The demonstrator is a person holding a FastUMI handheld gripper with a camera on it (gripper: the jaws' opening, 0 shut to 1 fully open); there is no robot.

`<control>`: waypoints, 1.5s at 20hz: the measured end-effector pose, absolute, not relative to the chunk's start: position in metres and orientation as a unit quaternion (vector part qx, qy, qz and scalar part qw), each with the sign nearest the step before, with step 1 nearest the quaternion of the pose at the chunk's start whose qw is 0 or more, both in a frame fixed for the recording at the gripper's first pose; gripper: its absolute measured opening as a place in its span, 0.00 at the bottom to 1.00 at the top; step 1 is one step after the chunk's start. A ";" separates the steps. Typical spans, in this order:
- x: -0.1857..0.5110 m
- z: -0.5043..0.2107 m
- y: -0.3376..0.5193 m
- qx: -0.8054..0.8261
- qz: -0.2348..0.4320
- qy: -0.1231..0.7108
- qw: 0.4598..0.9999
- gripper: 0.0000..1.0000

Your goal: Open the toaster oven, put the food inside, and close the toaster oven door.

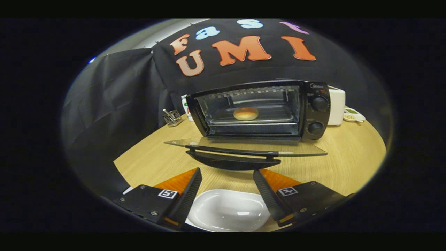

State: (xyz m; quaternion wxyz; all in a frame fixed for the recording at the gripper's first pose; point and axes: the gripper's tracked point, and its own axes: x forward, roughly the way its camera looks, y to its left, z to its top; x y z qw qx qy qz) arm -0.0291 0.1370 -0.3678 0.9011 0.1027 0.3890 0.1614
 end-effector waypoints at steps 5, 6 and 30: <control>-0.003 -0.370 0.139 0.080 0.140 0.377 0.912 0.89; 0.003 -0.369 0.135 0.075 0.130 0.371 0.916 0.89; 0.119 -0.325 0.129 0.093 0.041 0.288 0.952 0.89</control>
